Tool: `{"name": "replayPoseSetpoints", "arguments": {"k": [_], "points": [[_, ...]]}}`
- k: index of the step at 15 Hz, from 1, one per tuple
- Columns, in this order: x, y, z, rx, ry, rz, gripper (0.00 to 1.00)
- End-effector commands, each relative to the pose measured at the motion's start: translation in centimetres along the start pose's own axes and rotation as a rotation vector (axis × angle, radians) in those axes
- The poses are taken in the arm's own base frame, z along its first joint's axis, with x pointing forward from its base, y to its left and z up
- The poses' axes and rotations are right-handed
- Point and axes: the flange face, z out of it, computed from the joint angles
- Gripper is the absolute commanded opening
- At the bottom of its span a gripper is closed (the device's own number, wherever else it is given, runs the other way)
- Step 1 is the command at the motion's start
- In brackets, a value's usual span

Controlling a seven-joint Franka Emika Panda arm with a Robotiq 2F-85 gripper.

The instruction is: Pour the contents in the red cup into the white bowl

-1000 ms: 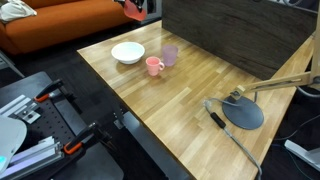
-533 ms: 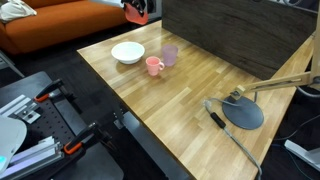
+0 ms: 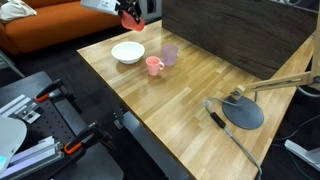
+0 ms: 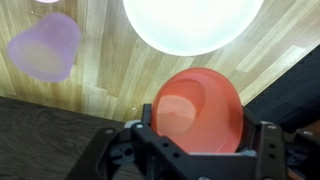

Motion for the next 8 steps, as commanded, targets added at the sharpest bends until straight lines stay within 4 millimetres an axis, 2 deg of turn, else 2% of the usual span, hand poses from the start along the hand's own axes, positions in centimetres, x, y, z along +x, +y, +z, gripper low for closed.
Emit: {"name": "replayPoseSetpoints", "arguments": {"k": [1, 4, 5, 8], "points": [[-0.6, 0.2, 0.1, -0.007, 0.013, 0.017, 0.55], [-0.5, -0.7, 0.4, 0.012, 0.001, 0.007, 0.55], [-0.6, -0.4, 0.4, 0.006, -0.015, -0.002, 0.80], [-0.5, -1.0, 0.4, 0.013, -0.015, -0.002, 0.80]]}}
